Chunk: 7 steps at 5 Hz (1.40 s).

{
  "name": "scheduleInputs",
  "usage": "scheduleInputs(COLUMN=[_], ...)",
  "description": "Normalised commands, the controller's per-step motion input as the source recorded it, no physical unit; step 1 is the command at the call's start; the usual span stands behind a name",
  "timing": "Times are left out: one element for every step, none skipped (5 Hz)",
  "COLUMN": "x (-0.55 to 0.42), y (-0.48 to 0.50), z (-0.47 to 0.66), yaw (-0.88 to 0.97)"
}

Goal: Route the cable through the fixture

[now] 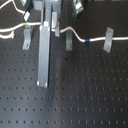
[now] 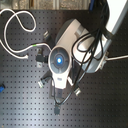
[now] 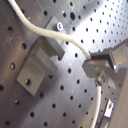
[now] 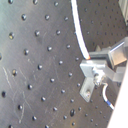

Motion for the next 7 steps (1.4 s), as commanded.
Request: scheduleInputs(x=[0.184, 0.321, 0.33, 0.216, -0.033, -0.078, -0.195], y=[0.167, 0.249, 0.156, -0.035, -0.184, -0.171, -0.331], z=[-0.01, -0.02, 0.01, 0.0, 0.0, 0.0, -0.04], yaw=[0.0, 0.07, 0.1, 0.04, -0.01, 0.32, 0.0])
